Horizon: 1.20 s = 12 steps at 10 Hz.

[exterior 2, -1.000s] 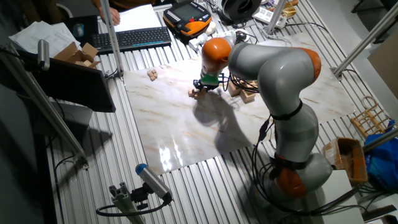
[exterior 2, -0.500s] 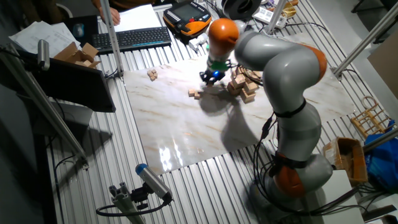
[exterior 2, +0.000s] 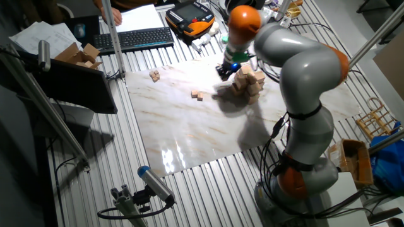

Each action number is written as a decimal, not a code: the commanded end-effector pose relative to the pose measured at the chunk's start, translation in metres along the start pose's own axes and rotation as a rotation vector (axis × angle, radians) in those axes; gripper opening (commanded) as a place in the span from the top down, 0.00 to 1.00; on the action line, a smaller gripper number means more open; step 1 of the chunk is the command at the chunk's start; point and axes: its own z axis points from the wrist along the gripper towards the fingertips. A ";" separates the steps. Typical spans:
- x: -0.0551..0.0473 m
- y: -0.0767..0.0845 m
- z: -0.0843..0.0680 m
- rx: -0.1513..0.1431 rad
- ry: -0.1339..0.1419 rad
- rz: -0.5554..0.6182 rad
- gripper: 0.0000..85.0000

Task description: Stack the blocks into a cross shape

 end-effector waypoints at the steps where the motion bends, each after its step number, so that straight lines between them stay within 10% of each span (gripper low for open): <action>1: 0.001 -0.005 -0.022 -0.002 -0.002 -0.014 1.00; 12: 0.003 -0.010 -0.025 0.017 0.031 0.027 1.00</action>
